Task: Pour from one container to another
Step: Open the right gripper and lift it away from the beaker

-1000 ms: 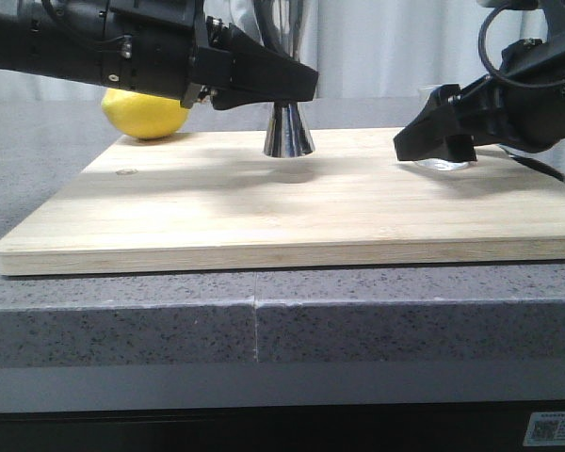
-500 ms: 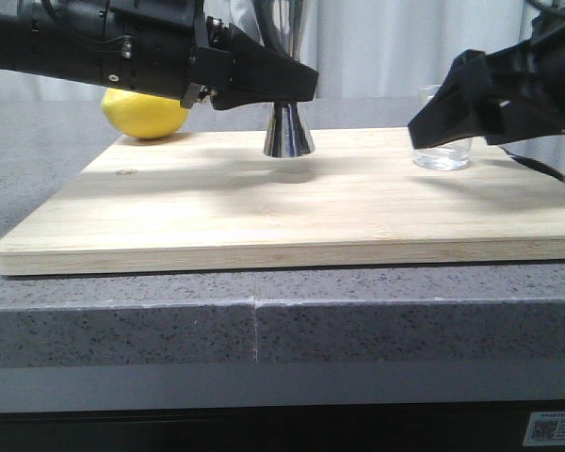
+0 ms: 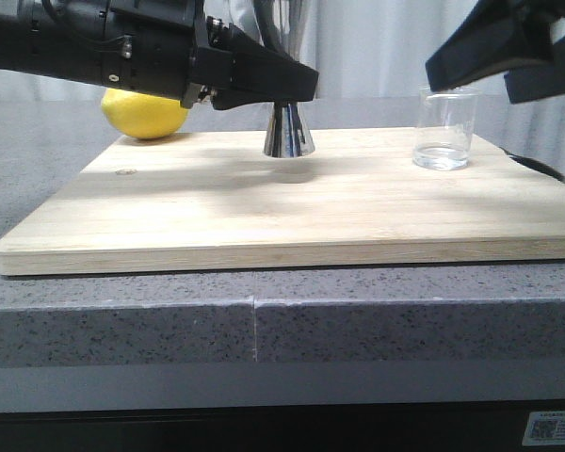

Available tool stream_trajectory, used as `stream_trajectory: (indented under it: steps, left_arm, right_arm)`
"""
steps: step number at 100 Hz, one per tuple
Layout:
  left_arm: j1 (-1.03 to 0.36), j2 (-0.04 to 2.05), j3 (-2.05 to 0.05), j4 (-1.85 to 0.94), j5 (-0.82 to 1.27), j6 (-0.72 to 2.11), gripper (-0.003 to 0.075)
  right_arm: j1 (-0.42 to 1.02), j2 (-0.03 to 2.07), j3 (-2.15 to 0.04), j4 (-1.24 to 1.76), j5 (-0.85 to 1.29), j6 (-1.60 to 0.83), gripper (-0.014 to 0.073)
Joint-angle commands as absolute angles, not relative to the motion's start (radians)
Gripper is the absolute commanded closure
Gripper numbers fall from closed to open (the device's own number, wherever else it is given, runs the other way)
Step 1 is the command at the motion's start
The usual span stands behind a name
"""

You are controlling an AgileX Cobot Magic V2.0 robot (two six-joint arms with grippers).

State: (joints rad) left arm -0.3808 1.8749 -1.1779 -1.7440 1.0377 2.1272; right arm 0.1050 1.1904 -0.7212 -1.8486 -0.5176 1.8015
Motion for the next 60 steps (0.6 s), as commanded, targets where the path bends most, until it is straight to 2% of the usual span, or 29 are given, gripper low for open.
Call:
stream_trajectory:
  steps: [1, 29, 60]
  left_arm:
    - [-0.389, 1.830, -1.207, -1.817, 1.101, 2.126, 0.0713]
    - [-0.389, 1.830, -1.207, -1.817, 1.101, 2.126, 0.0713]
    - [-0.389, 1.830, -1.207, -1.817, 1.101, 2.126, 0.0713]
  right_arm:
    - [0.101, 1.136, -0.743, -1.860, -0.538, 1.805, 0.0019]
    - [0.101, 1.028, -0.743, -1.860, -0.551, 1.807, 0.0019]
    - [0.101, 1.014, -0.743, -1.860, -0.538, 1.807, 0.0019]
